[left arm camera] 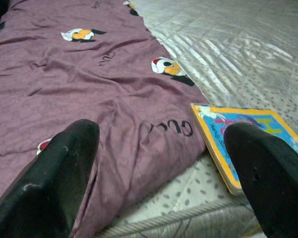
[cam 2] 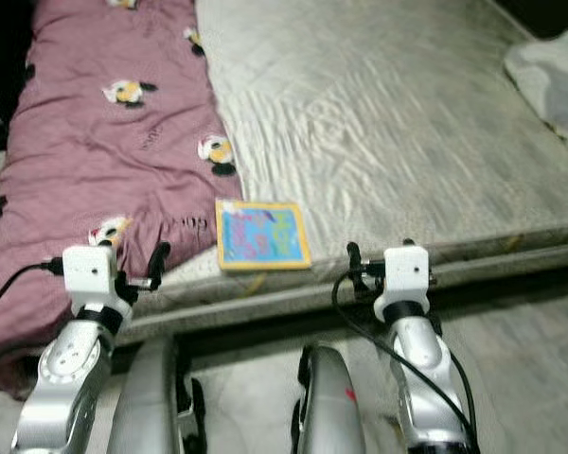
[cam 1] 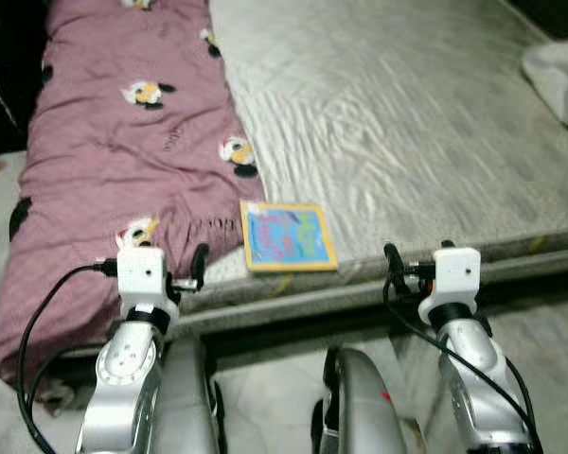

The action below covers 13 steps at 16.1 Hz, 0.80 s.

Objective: Clean up the room

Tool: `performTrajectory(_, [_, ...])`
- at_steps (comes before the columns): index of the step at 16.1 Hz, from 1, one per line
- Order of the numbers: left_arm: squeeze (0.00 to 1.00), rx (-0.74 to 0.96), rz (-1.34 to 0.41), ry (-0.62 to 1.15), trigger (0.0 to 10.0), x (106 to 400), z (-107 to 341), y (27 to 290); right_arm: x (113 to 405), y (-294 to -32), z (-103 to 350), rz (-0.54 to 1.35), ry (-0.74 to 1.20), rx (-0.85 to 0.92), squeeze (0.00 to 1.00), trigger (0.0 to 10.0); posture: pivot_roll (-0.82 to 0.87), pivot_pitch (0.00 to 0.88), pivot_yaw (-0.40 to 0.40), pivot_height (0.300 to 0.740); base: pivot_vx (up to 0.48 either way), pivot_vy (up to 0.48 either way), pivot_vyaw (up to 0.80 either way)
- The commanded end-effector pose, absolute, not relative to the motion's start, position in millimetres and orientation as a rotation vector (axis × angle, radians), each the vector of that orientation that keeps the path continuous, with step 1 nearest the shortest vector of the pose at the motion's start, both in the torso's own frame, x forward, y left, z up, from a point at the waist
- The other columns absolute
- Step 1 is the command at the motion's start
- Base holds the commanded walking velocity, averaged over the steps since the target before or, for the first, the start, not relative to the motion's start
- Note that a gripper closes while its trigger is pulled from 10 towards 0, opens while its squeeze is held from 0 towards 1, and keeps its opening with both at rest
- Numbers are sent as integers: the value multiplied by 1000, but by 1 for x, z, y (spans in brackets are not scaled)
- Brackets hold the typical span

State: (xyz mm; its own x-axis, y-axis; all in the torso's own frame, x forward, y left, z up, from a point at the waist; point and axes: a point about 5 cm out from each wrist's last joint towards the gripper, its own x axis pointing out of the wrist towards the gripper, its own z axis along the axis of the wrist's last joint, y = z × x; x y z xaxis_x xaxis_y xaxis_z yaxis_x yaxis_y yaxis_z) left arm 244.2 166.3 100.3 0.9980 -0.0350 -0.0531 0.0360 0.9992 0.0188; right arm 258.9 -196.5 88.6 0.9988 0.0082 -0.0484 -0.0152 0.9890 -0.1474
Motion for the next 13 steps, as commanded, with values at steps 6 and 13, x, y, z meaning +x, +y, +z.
performTrajectory(6, [0,26,-41,56,10000,242,100,167,258,-199,85,1,64,-159,0,10000,-19,188,-47,588,264,0,0])
performTrajectory(13, [0,26,-42,60,10000,241,99,167,258,-200,85,1,63,-164,0,10000,-20,191,-48,588,273,0,0])
